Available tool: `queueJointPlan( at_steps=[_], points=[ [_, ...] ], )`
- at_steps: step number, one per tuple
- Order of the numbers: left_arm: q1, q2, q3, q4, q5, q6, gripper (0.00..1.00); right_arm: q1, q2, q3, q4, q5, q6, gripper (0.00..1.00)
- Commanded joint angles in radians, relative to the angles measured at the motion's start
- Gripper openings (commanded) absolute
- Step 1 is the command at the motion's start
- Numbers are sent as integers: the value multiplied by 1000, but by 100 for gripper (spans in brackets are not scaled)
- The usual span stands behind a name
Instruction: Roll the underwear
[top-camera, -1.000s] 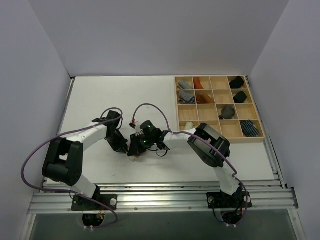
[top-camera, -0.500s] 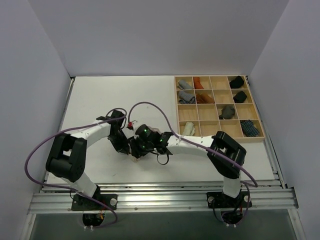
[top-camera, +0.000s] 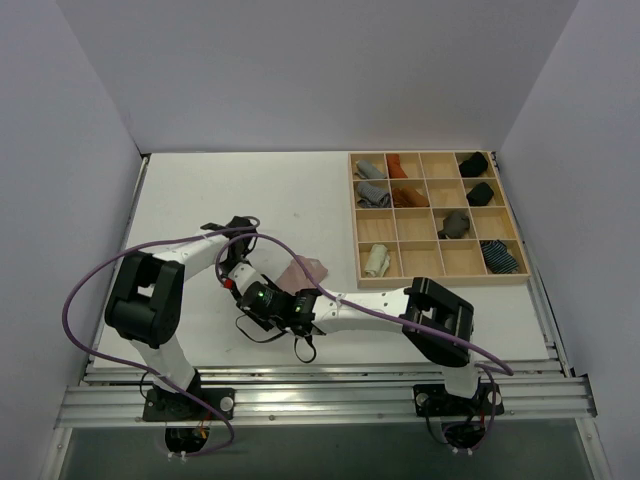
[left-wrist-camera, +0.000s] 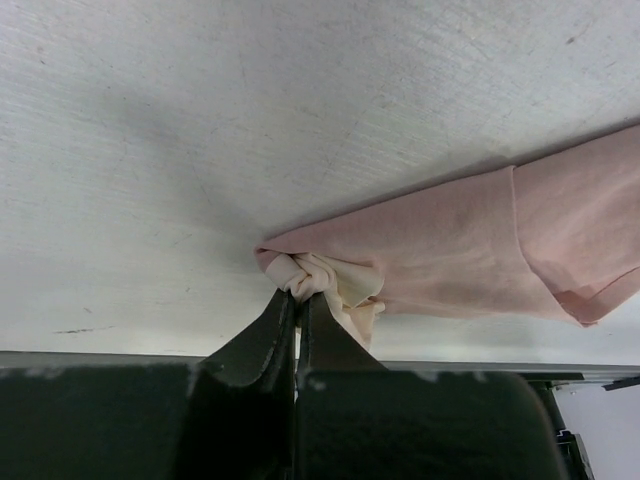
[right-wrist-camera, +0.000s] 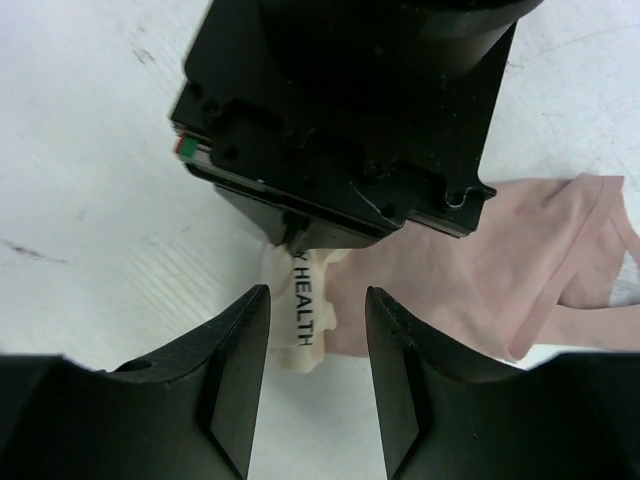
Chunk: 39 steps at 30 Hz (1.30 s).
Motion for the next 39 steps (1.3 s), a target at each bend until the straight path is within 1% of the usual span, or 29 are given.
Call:
queueJointPlan(
  at_steps=[1,9,15,23,26,29,30,31,32,35,37,38,39],
  points=[
    [-16,41,-3,-81,-33,27,2,12,35,35,-33,104,-82,39],
    [-16,44,15,-98,-36,24,2,46,55,25,-7,73,-116,39],
    [-16,46,18,-105,-43,22,2,58,103,34,-5,48,-142,39],
    [-16,41,3,-111,-55,21,2,56,152,23,6,117,-96,38],
    [-16,41,0,-113,-55,22,2,55,164,31,5,116,-87,38],
    [-16,41,5,-122,-56,21,2,49,176,29,-7,105,-70,33],
    [-15,38,9,-124,-56,22,2,44,179,25,-8,88,-65,22],
    [-15,38,14,-127,-58,24,2,43,173,17,-8,82,-50,15],
    [-13,35,18,-137,-58,22,2,41,166,-9,-2,73,-44,6],
    [-4,24,43,-162,-69,15,3,33,133,-63,25,36,11,2],
    [10,-2,51,-174,-79,7,9,10,103,-127,48,0,56,0],
    [31,-15,49,-174,-84,1,11,0,94,-149,79,-55,99,0],
    [43,-46,46,-176,-86,-2,18,-25,84,-188,97,-88,119,0]
  ],
)
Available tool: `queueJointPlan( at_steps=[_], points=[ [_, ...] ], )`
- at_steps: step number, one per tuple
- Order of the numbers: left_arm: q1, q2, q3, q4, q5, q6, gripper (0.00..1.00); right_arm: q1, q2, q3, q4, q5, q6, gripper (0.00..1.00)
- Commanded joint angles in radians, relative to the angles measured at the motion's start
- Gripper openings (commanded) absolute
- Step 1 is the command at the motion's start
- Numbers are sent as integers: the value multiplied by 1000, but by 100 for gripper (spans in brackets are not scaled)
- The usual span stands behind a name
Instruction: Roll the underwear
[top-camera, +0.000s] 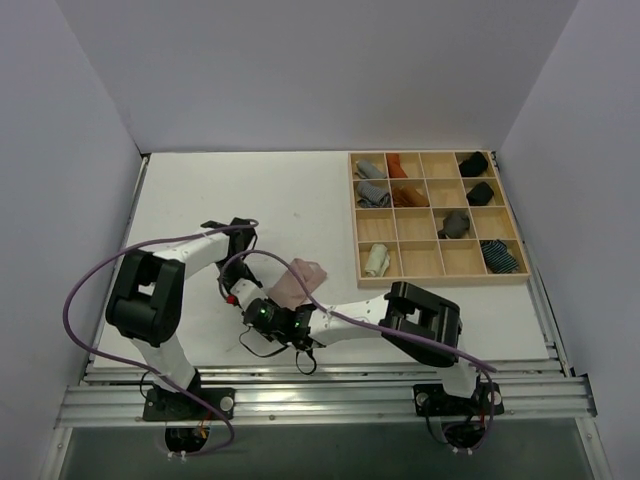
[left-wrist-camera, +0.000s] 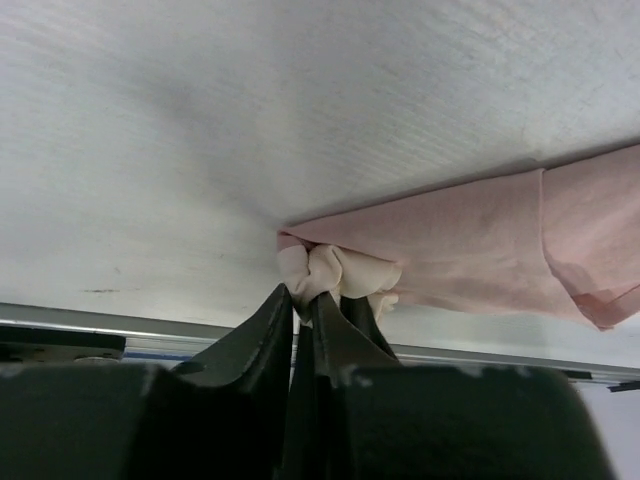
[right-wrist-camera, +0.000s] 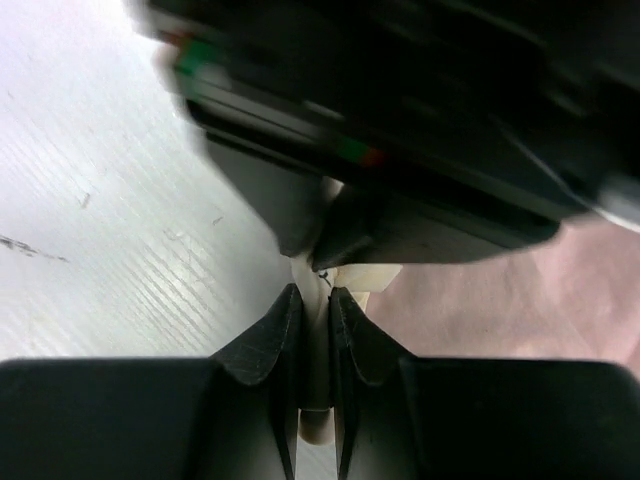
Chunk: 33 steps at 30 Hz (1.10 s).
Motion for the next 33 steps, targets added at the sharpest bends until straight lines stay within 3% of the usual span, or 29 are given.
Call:
queueJointPlan(
  at_steps=[1,5,13,22,33],
  points=[
    [53,-77,18,-68,-72,-5,21,-73,-28,-125,-38,-158,135,0],
    [67,-177,9,-10,-91,22,35,-154,-33,-186,76,-424,209,0],
    [52,-350,-143,162,-37,21,45,-306,-18,-327,360,-699,385,0],
    [14,-409,-286,366,-17,-34,47,-335,12,-419,493,-735,460,0],
    [-48,-374,-303,475,-89,-111,48,-343,19,-432,526,-718,473,0]
  ],
)
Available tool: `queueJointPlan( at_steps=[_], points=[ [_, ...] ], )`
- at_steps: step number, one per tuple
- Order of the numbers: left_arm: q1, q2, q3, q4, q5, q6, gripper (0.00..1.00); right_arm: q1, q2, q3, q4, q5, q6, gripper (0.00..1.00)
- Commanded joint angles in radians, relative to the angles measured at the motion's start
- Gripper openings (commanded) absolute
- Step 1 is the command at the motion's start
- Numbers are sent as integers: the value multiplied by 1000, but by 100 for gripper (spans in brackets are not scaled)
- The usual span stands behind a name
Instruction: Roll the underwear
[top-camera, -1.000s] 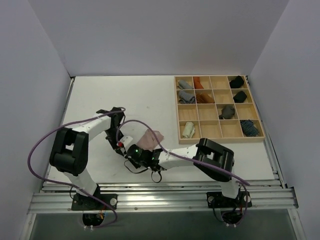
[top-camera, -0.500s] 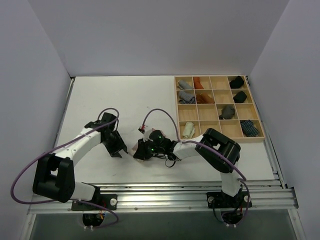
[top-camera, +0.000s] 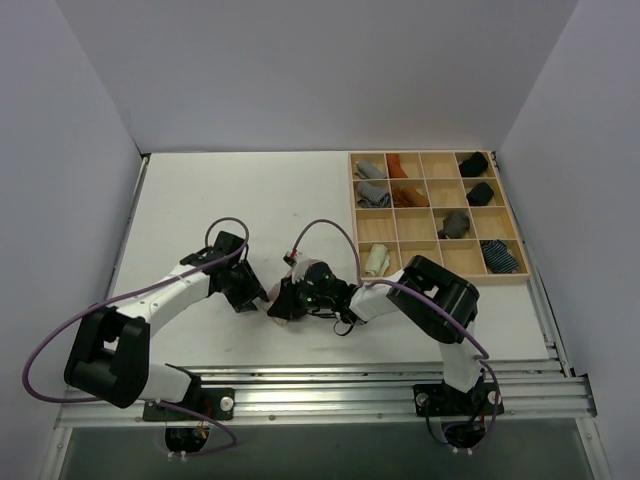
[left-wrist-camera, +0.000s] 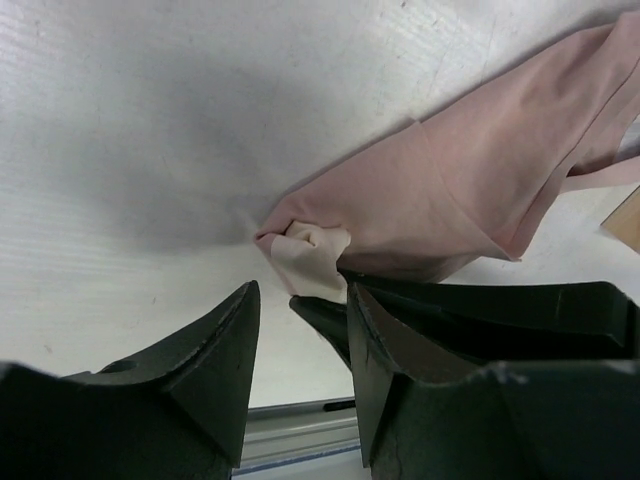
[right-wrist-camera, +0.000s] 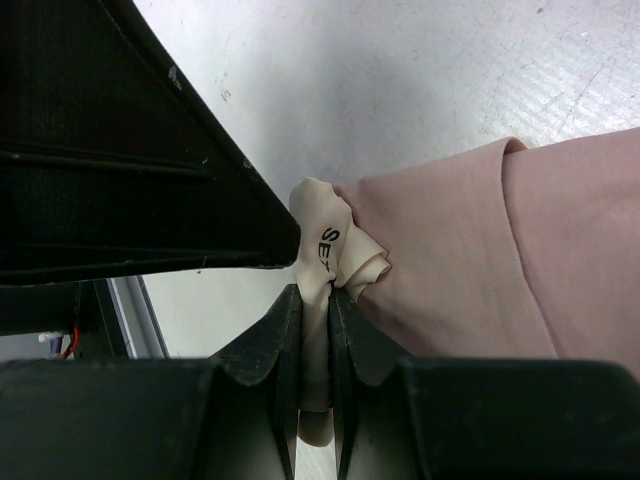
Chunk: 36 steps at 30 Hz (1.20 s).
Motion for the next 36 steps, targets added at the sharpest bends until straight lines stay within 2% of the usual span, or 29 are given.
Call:
queueJointPlan(
  at_steps=[1,14,17,18,19,20,25,31,36],
  points=[
    [-7,8,3,77,-47,-29,48,-1,56,-35,-163,13,-13,0],
    [-77,76,-23,85,-107,-98,46,-13,33,-49,-156,33,-2,0],
    [-82,96,-20,91,-110,-106,34,-13,26,-65,-151,55,4,0],
    [-87,103,-23,99,-110,-106,25,-13,21,-63,-160,64,3,1],
    [-90,111,-23,108,-110,-106,20,-13,15,-49,-210,79,-3,4],
    [-94,123,-24,116,-110,-102,17,-11,9,-40,-250,122,-11,11],
    [-133,163,-5,85,-110,-76,9,-7,-138,-11,-454,237,-80,30],
    [-156,214,18,36,-63,-45,4,41,-326,44,-646,407,-181,35],
    [-177,258,48,-74,-21,-39,2,175,-388,84,-714,581,-249,36]
  ],
)
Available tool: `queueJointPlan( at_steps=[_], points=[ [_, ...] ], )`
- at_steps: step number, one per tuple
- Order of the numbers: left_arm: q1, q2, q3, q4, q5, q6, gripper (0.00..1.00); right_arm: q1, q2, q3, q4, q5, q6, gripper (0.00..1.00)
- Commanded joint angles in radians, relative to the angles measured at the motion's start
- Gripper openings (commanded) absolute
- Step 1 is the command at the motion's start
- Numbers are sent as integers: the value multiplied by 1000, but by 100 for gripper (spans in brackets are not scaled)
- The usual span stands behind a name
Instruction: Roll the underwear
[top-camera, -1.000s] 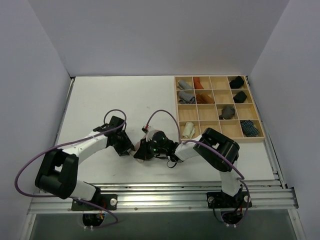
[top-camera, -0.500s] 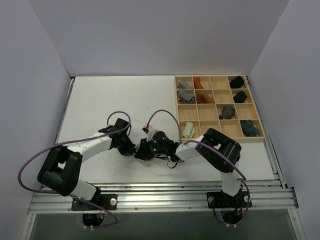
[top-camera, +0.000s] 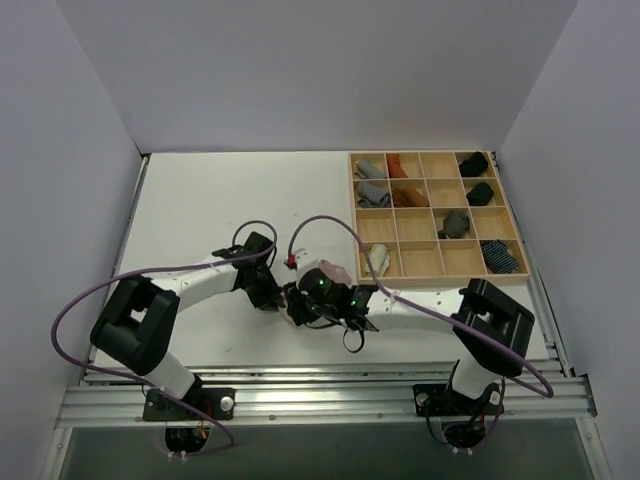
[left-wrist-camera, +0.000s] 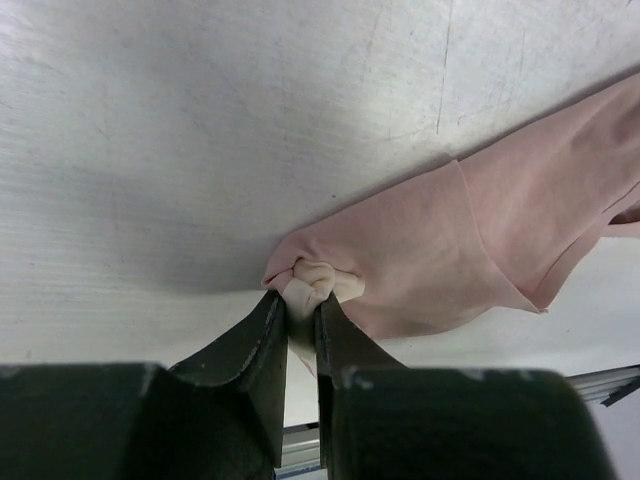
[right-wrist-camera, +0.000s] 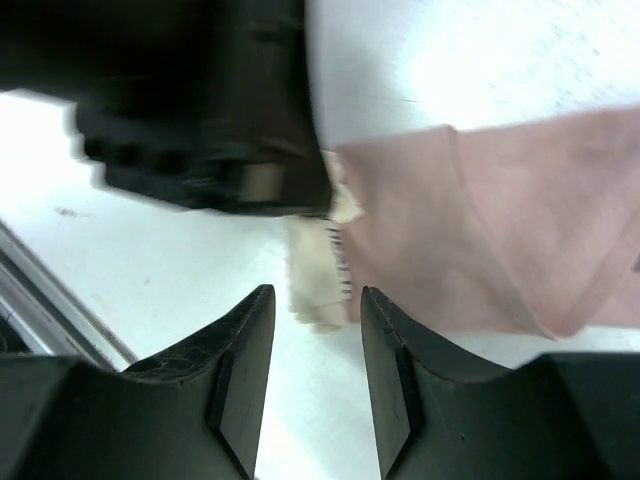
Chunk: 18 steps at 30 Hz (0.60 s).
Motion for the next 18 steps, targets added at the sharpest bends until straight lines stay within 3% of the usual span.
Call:
queueJointPlan(
  at_steps=[1,10,18],
  points=[
    [-33,68,-10,-175,-1,39,2,104,-54,50,-110,233,-91,36],
    [-47,123,56,-301,-18,74,2,258,42,127,-113,380,-162,37],
    [-59,149,71,-310,-8,78,2,292,182,207,-180,472,-236,37]
  ],
)
